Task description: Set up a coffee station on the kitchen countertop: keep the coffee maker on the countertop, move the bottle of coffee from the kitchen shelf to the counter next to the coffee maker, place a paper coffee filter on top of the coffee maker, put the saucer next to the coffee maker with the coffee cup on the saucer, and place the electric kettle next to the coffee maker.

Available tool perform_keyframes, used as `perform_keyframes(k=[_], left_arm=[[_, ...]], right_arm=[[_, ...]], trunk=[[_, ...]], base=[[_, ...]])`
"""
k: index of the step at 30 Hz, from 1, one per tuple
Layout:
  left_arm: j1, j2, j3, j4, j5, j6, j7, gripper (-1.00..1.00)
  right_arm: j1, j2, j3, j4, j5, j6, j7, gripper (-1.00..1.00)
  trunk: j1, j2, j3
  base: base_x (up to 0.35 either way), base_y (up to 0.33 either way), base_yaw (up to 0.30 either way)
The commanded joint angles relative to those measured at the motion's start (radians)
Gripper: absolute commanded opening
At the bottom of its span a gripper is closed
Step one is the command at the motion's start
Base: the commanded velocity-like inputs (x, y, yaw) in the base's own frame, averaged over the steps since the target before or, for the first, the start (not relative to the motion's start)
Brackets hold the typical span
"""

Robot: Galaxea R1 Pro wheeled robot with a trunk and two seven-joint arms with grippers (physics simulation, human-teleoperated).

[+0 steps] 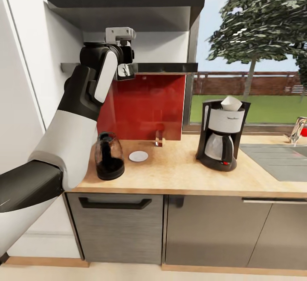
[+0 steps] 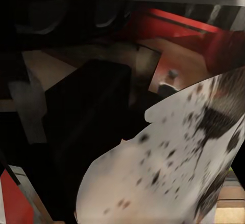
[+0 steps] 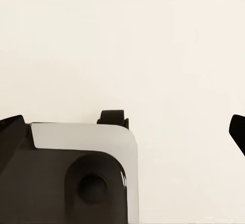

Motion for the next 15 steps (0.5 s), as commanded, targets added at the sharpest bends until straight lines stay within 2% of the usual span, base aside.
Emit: perform_keyframes(k=[1,15], left_arm=[[-0.001,0.000,-0.001,-0.001,0.009,0.003,0.009,-1.00],[-0.001,0.000,-0.001,-0.002,0.009,0.003,0.009,-1.00]], right_arm=[[-0.001,0.000,0.001,0.001,-0.008,-0.003,0.005,1.00],[-0.001,0.000,0.001,0.001,-0.008,-0.003,0.005,1.00]], trunk=[[0.004,-0.008,-0.004],[0.058,-0.106,-0.048]], base=[[0.000,0.000,0.000],[0.000,0.000,0.000]])
